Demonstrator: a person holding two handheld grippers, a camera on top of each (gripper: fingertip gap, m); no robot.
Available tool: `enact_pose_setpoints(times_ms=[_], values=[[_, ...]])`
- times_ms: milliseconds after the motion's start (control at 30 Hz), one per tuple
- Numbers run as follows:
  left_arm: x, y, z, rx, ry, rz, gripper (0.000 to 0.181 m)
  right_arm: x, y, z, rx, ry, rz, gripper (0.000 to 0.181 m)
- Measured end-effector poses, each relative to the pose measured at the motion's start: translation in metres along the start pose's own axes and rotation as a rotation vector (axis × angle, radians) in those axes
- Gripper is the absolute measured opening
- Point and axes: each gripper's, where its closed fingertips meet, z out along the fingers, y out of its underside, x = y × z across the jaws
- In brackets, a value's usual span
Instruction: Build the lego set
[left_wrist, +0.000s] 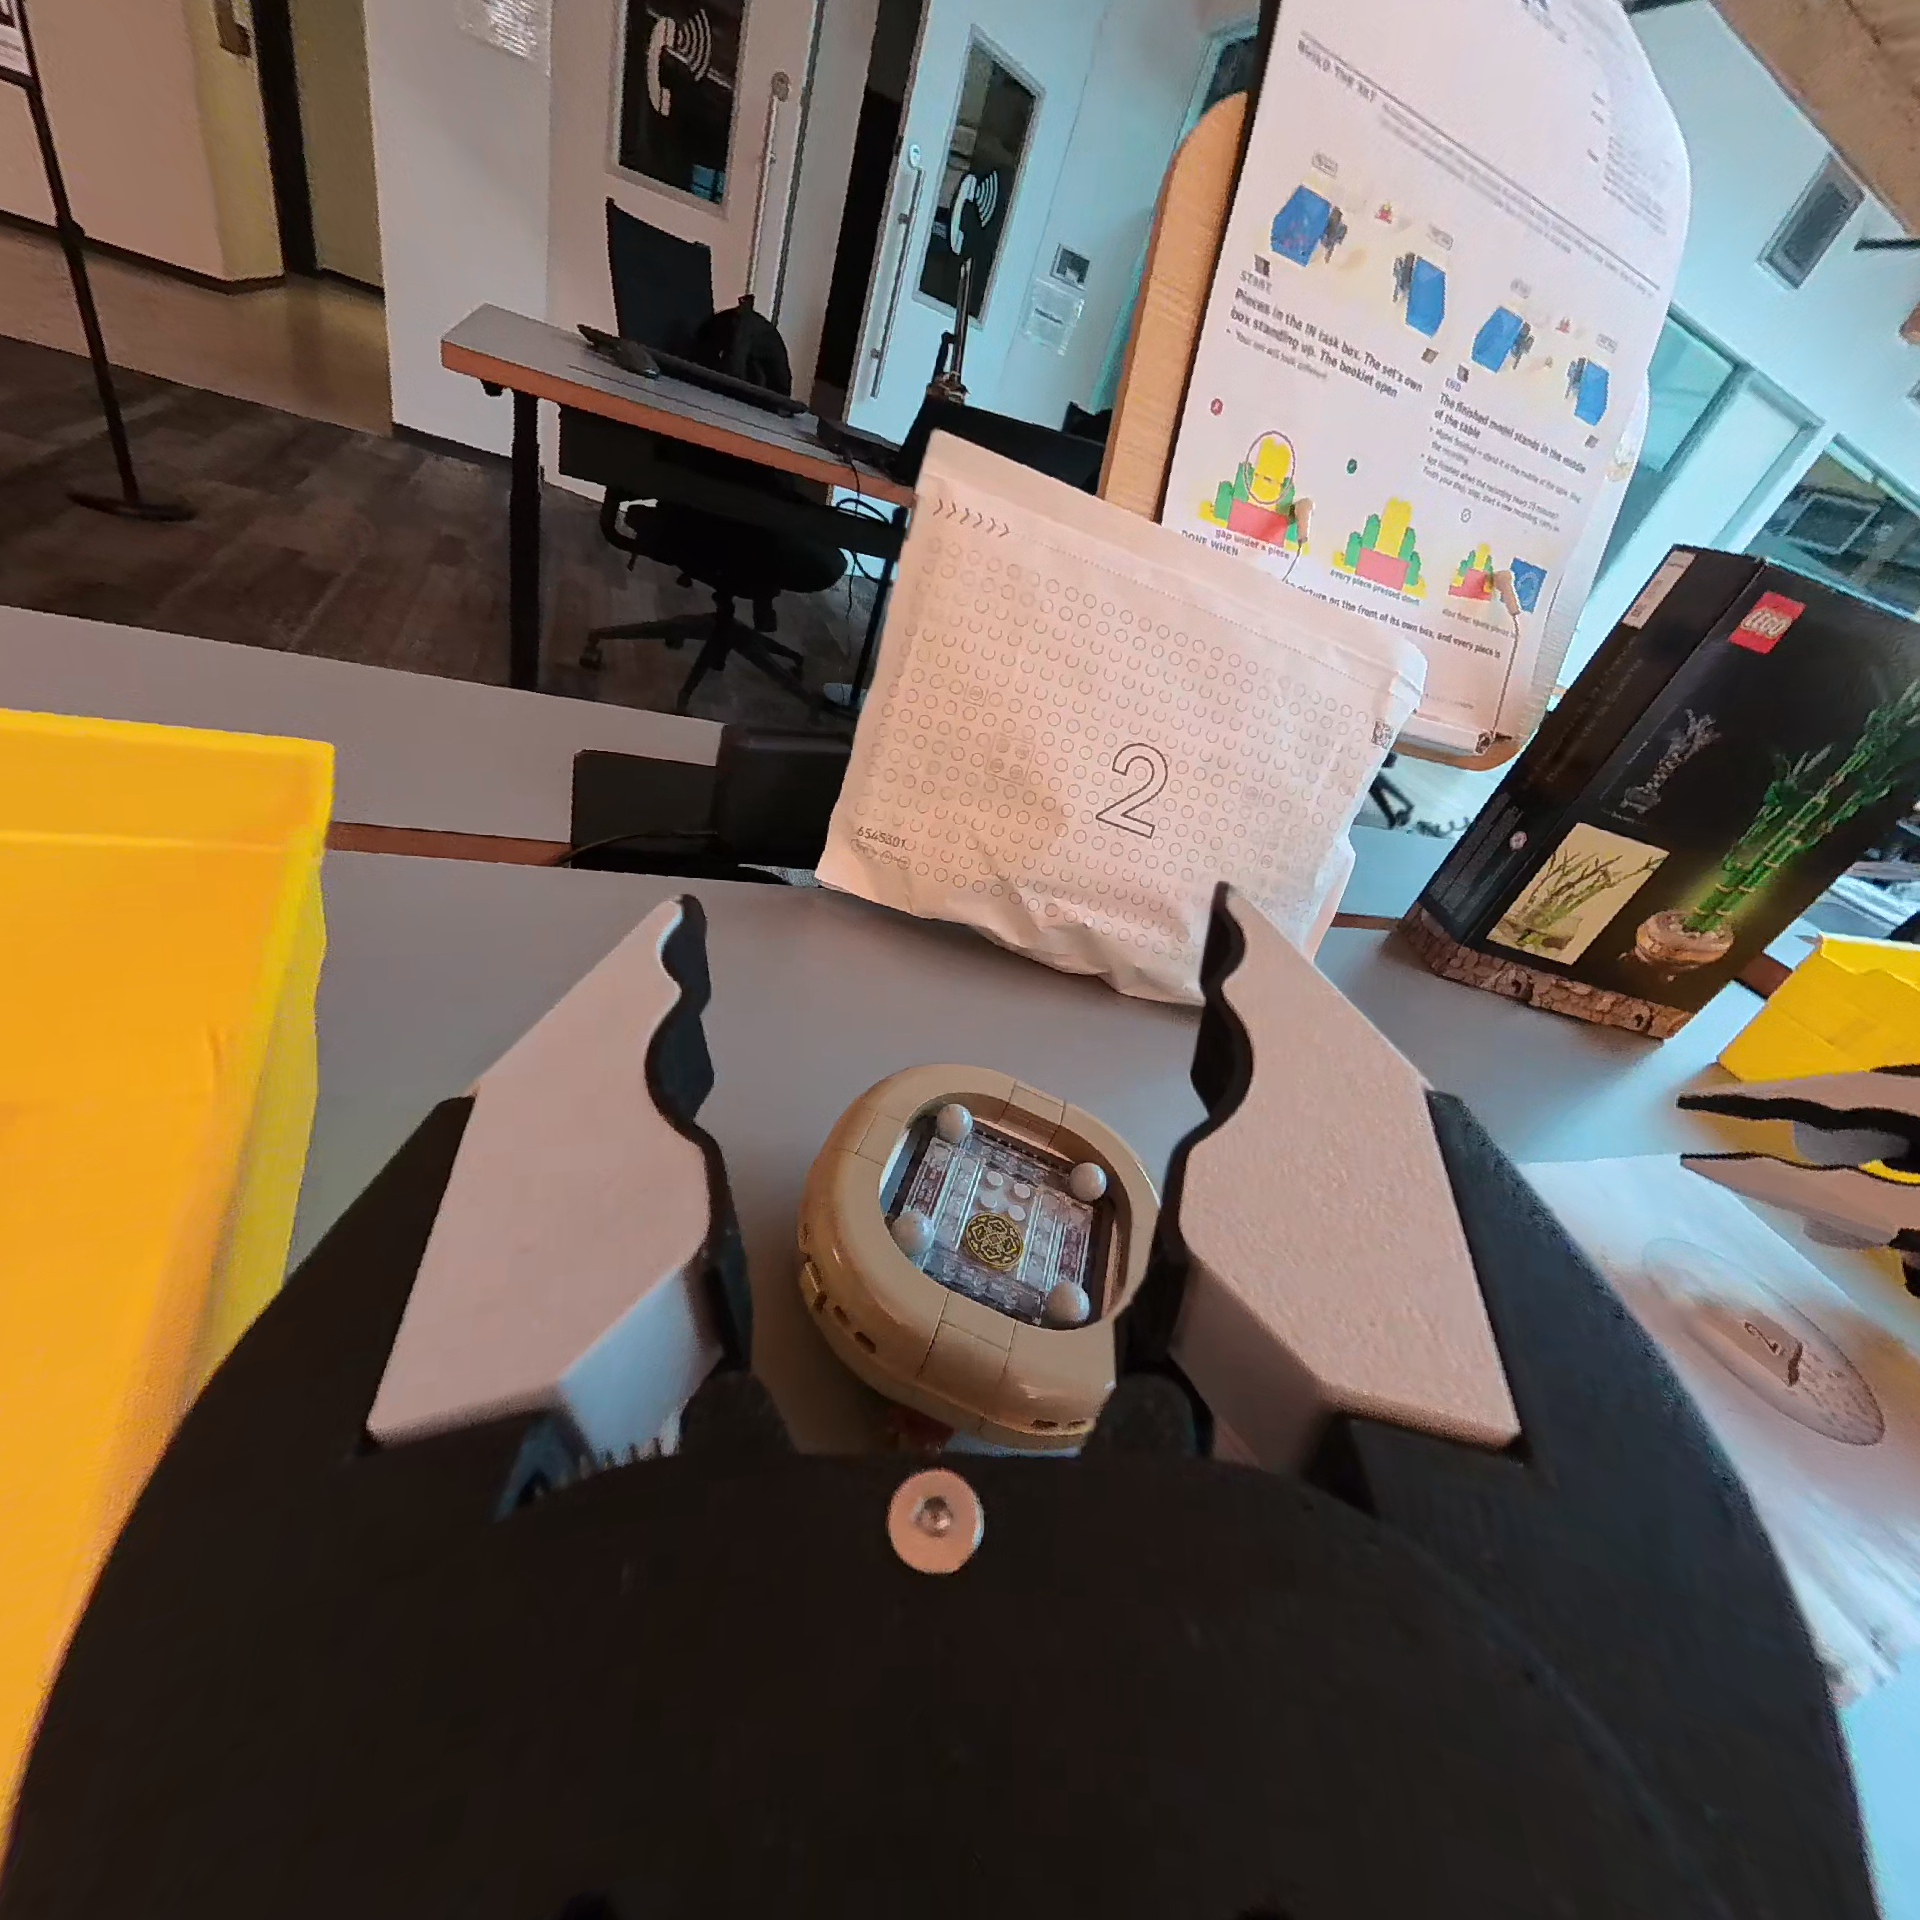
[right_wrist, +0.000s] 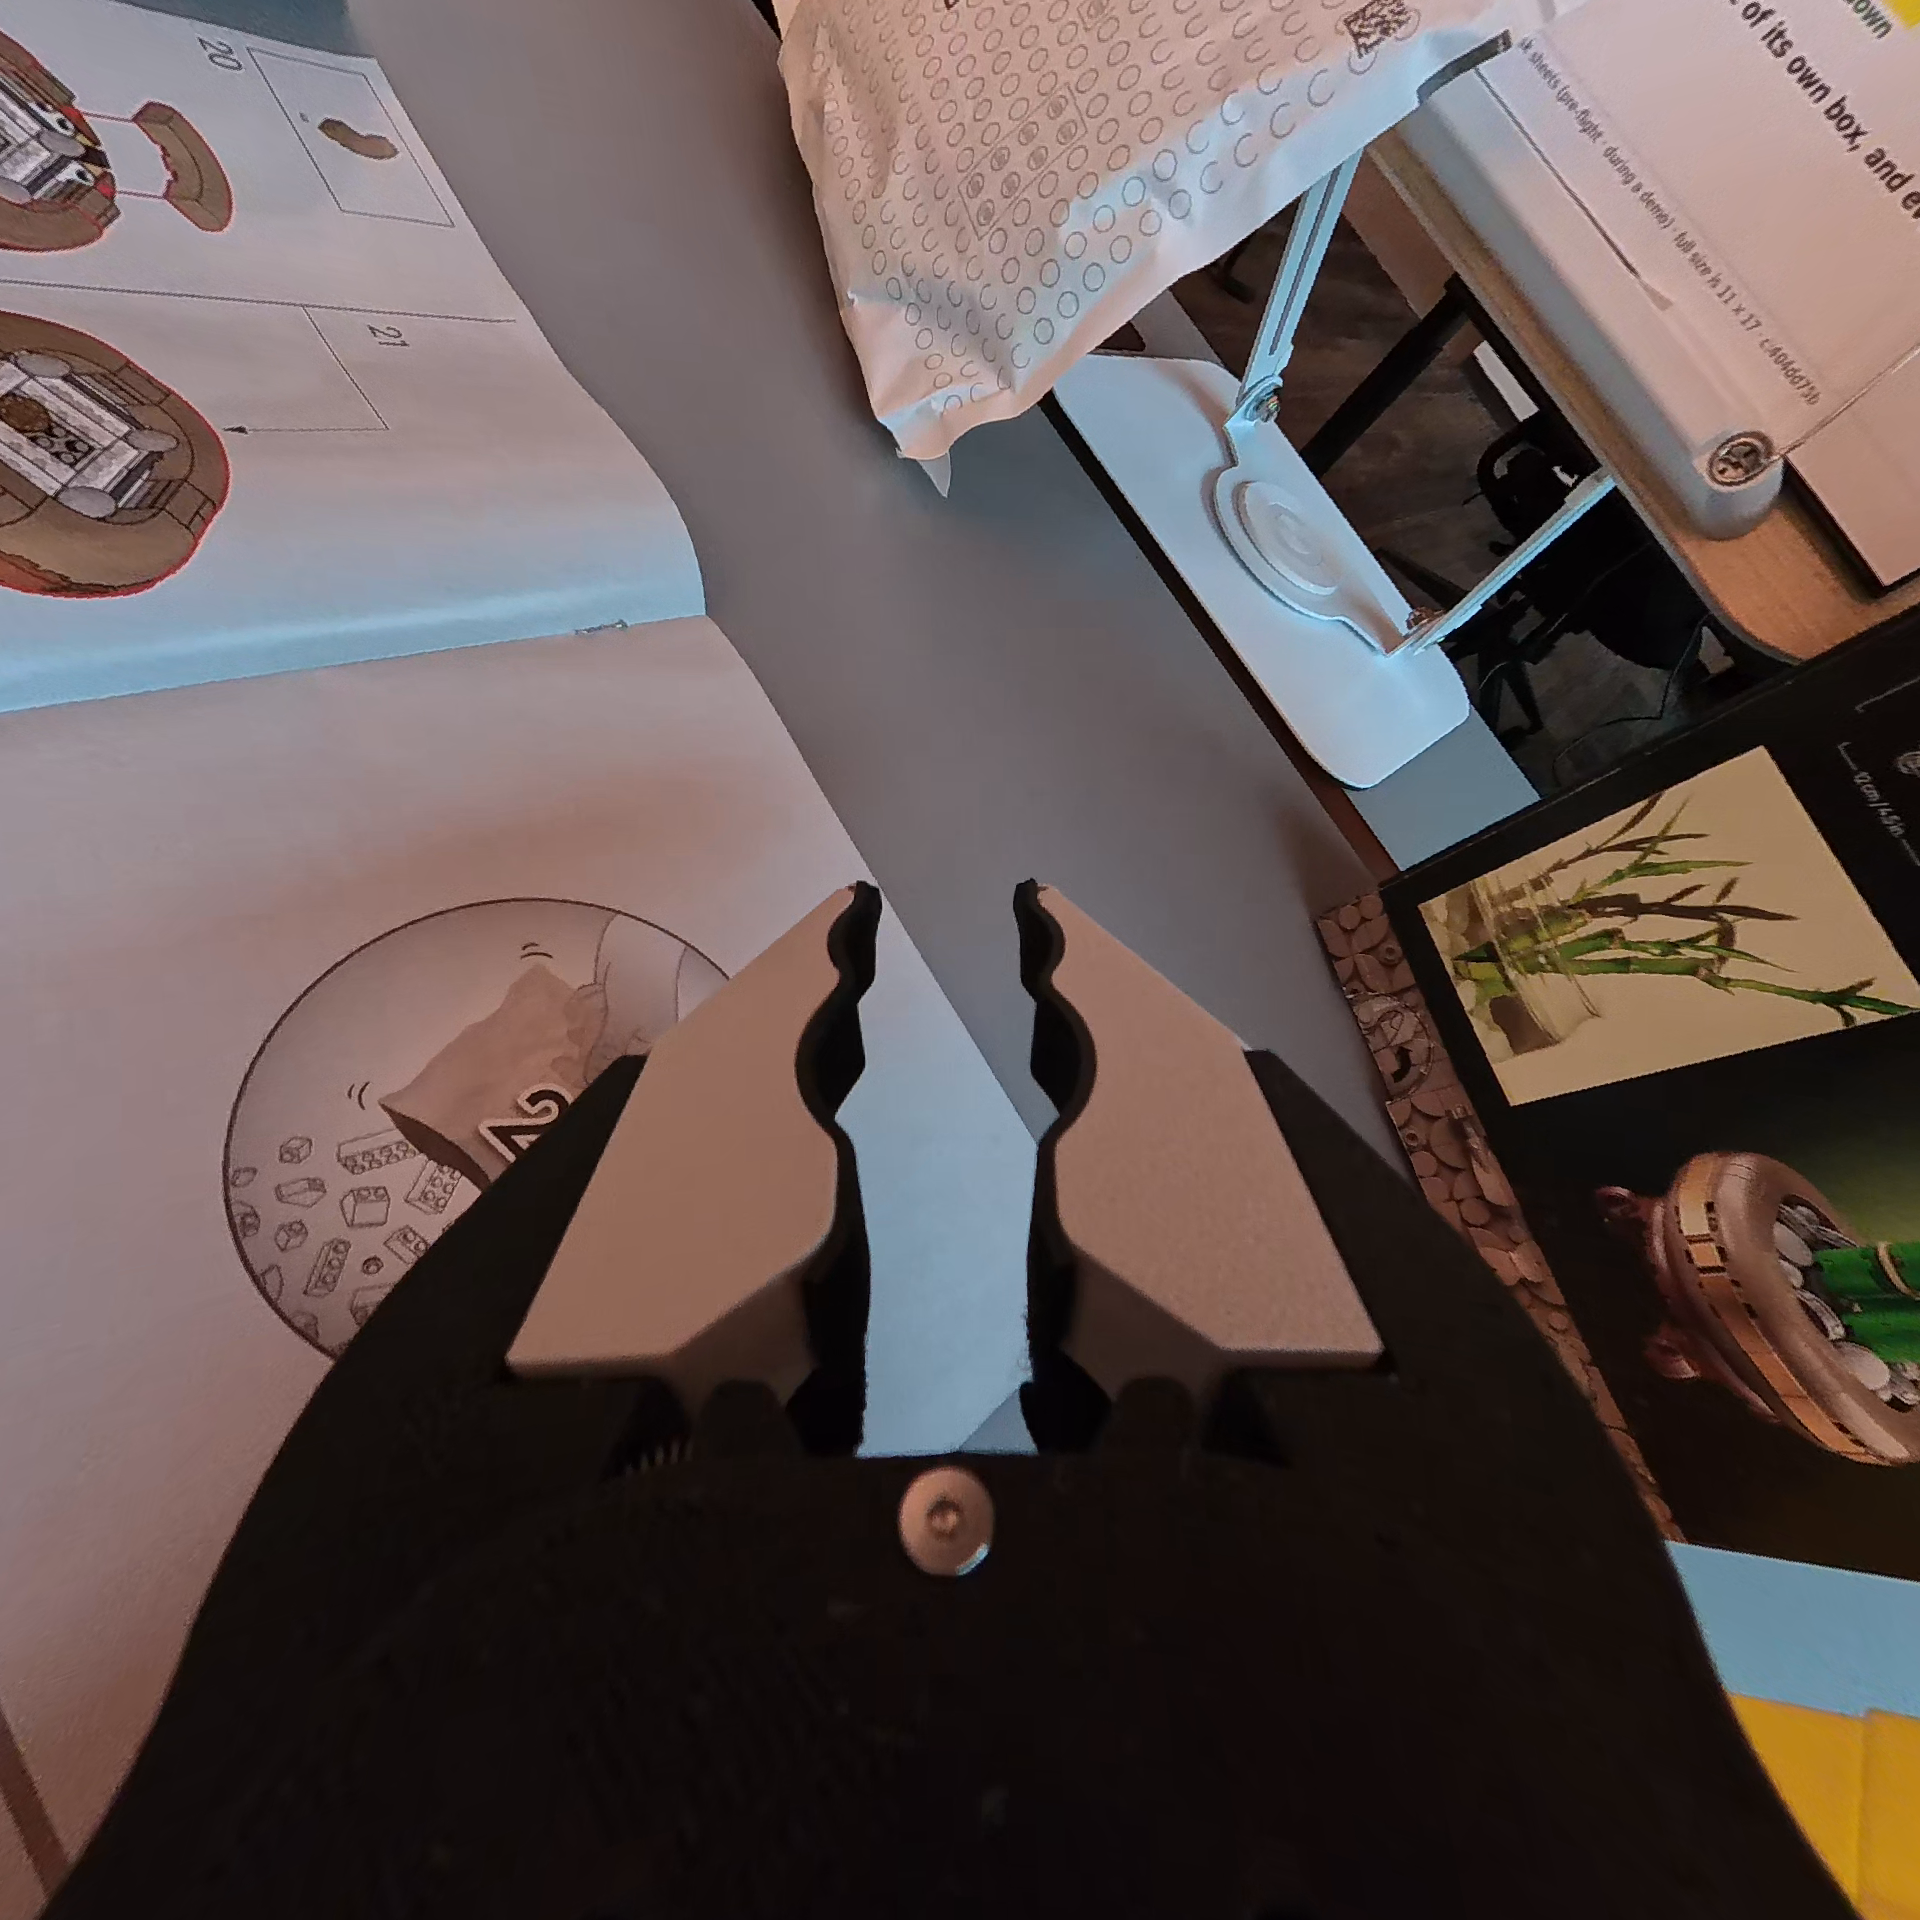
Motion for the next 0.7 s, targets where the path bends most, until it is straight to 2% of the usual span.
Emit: enact_pose_setpoints(times_ms=[700], values=[[0.006,0.015,0.006,-0.092,-0.100,0.340,0.094,-0.002,0.000,0.000,-0.003,-0.005,-0.007,0.026]])
